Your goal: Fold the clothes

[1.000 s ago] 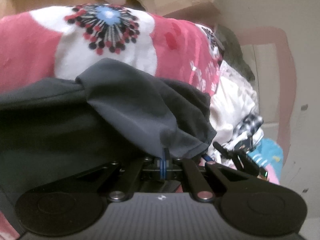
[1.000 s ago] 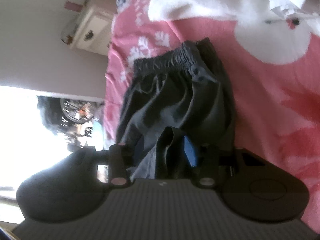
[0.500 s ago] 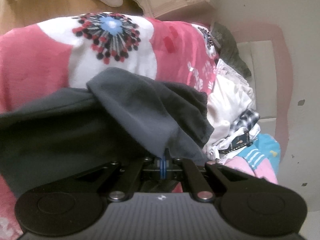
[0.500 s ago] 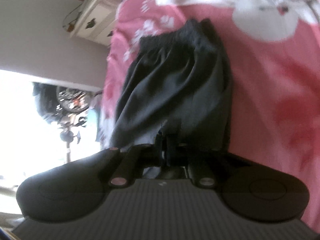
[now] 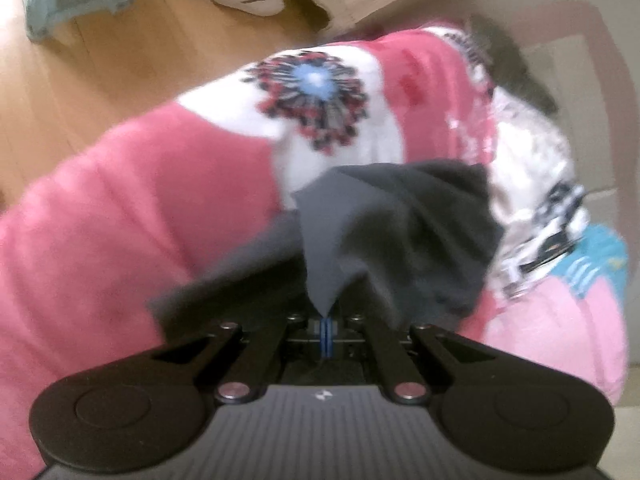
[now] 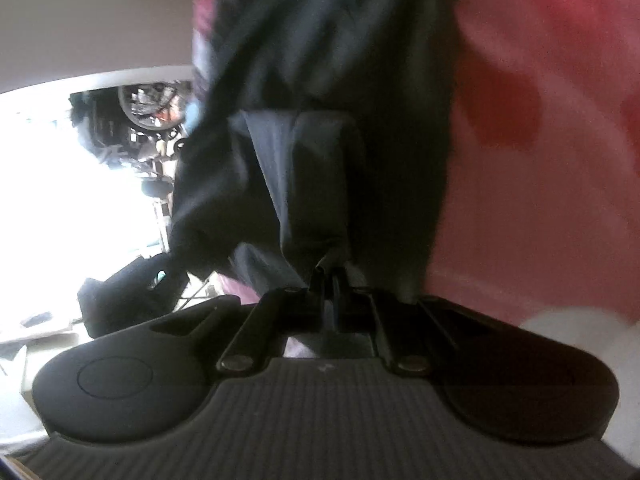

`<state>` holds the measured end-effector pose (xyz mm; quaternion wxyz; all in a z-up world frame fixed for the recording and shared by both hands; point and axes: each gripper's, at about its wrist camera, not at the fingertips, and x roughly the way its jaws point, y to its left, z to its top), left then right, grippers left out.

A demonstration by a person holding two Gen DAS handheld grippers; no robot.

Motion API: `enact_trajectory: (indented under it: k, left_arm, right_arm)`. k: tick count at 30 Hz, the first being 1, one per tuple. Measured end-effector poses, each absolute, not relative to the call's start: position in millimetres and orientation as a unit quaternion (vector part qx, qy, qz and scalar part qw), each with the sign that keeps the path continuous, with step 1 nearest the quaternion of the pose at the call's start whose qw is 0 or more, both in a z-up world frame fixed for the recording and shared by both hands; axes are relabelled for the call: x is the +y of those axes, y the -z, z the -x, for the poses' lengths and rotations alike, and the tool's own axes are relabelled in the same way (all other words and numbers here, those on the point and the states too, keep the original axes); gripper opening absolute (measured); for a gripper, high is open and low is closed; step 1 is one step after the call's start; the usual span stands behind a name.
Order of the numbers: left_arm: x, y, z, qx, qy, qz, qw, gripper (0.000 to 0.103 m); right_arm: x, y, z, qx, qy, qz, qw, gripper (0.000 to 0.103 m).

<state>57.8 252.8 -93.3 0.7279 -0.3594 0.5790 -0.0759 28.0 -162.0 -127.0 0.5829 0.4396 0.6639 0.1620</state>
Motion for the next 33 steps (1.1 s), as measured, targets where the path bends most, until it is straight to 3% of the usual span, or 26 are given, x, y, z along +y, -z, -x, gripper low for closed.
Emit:
enact_trajectory:
  k: [4, 8, 10, 14, 16, 18, 20, 22, 23, 33]
  left_arm:
    - [257.7, 102.3, -55.4, 0.579, 0.084, 0.352, 0.731, 0.004]
    - [255.7, 109.3, -48.5, 0.587, 0.104, 0.345, 0.725, 0.026]
    - [252.8, 110.1, -42.9, 0.59, 0.109, 0.334, 0.726, 0.028]
    - [250.2, 110.4, -31.4, 0.586, 0.111, 0.329, 0.732, 0.03]
    - [249.7, 111.3, -27.0, 0.582, 0.107, 0.329, 0.736, 0.029]
    - [248.8, 112.2, -24.1, 0.58, 0.099, 0.326, 0.74, 0.02]
    - [249.4, 112.5, -20.4, 0.577, 0.088, 0.326, 0.744, 0.002]
    - [250.8, 107.7, -17.1, 0.569, 0.084, 0.323, 0.751, 0.002]
    - [251.2, 102.3, -15.9, 0.564, 0.084, 0.318, 0.758, 0.002]
    - [264.8, 61.6, -34.4, 0.572, 0.083, 0.238, 0.781, 0.002]
  right_arm:
    - [-149.2, 151.6, -13.0, 0.687, -0.14, -0.437, 0.563, 0.005]
    - [-150.7, 156.5, -8.9, 0.682, -0.138, -0.456, 0.555, 0.007]
    - [-152.5, 152.7, -7.5, 0.672, -0.144, -0.46, 0.562, 0.009]
    - [-155.4, 141.9, -4.0, 0.646, -0.168, -0.465, 0.581, 0.028]
    - [-155.2, 138.6, -3.9, 0.641, -0.177, -0.452, 0.594, 0.028]
    - [-152.4, 139.5, -3.0, 0.642, -0.181, -0.433, 0.606, 0.028]
    - [-152.7, 141.1, -2.4, 0.638, -0.185, -0.417, 0.62, 0.025]
    - [-155.1, 142.9, -3.1, 0.64, -0.179, -0.408, 0.626, 0.007]
    - [-157.3, 142.4, -2.0, 0.64, -0.179, -0.412, 0.623, 0.004]
    - [-144.9, 136.0, 17.8, 0.657, -0.252, -0.458, 0.542, 0.003]
